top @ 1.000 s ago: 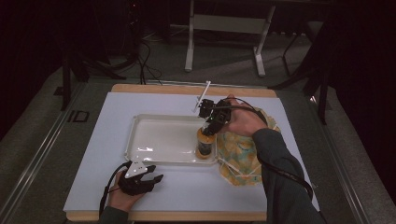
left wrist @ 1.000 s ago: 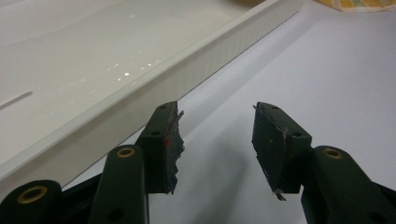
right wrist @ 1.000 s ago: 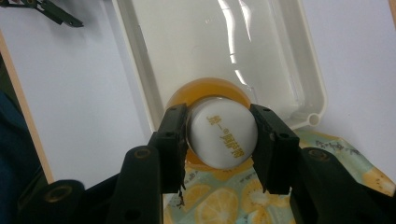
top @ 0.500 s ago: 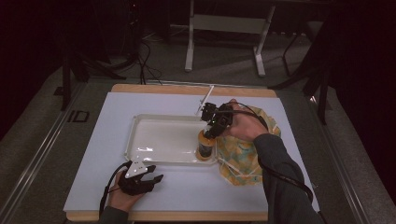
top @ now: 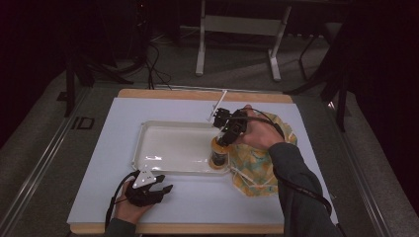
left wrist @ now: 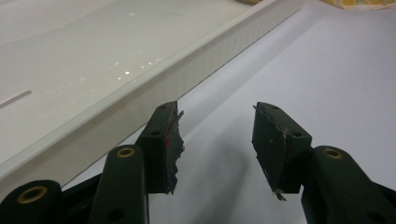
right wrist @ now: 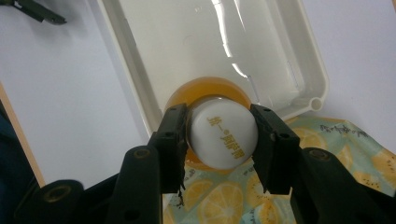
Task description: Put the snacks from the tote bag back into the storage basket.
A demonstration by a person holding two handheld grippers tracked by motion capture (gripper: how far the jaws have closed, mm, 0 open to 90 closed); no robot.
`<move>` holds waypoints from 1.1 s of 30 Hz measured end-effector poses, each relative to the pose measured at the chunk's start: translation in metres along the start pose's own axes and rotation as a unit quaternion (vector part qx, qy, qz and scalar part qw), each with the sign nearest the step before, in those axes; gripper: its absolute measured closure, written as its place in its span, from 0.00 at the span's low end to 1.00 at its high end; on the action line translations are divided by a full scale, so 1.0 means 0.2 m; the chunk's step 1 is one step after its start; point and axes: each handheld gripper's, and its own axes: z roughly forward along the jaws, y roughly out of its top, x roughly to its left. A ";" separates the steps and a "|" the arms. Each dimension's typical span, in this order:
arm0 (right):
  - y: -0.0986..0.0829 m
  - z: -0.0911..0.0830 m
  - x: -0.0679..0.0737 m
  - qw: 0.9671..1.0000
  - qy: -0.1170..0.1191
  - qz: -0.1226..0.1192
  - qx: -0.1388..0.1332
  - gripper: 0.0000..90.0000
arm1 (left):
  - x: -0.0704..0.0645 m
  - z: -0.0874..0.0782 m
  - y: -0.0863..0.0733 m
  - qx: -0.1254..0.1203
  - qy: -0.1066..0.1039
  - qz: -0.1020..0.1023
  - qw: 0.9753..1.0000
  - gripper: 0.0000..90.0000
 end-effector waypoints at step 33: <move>-0.03 -0.07 -0.02 0.998 -0.022 0.027 -0.046 0.48 | 0.00 0.00 0.00 0.003 -0.001 0.000 1.000 0.56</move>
